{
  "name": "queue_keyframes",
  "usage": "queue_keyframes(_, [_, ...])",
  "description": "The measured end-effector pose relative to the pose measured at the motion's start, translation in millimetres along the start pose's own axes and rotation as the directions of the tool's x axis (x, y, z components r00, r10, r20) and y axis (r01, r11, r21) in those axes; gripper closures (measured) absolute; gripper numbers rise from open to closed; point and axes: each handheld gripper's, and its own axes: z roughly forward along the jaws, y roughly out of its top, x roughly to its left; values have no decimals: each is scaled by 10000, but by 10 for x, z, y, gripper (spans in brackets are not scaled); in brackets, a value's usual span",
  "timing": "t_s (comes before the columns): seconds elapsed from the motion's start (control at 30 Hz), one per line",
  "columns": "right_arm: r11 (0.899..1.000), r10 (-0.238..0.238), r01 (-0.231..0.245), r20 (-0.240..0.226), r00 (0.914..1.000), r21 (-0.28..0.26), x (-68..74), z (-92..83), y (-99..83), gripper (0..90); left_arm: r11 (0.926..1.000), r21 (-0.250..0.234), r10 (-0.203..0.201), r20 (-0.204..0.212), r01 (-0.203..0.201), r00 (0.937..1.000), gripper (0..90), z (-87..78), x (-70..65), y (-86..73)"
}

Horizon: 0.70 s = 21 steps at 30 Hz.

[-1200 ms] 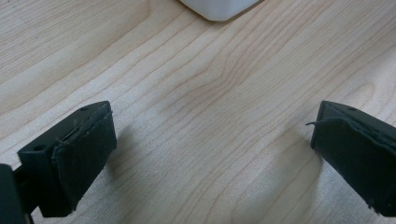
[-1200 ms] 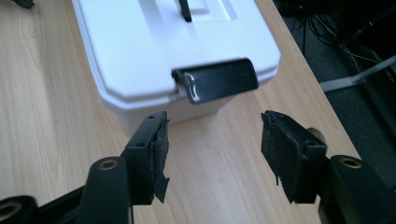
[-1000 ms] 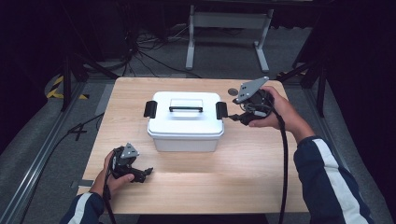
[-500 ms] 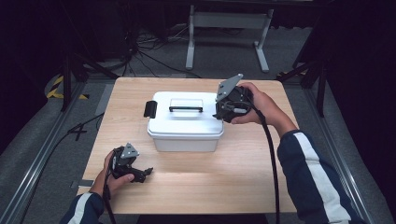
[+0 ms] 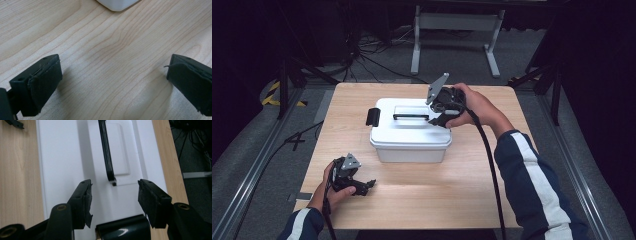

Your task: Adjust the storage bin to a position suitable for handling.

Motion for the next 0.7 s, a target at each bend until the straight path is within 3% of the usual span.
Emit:
queue_keyframes(0.5, [9982,-553,565,-541,9970,208,-41,271,353,569,10000,74,-16,-130,17,9999,5,-14,-6,0])
queue_keyframes(0.7, [9960,-778,805,-688,9946,375,-14,350,422,729,10000,51,-63,-112,64,9999,4,-11,-7,1])
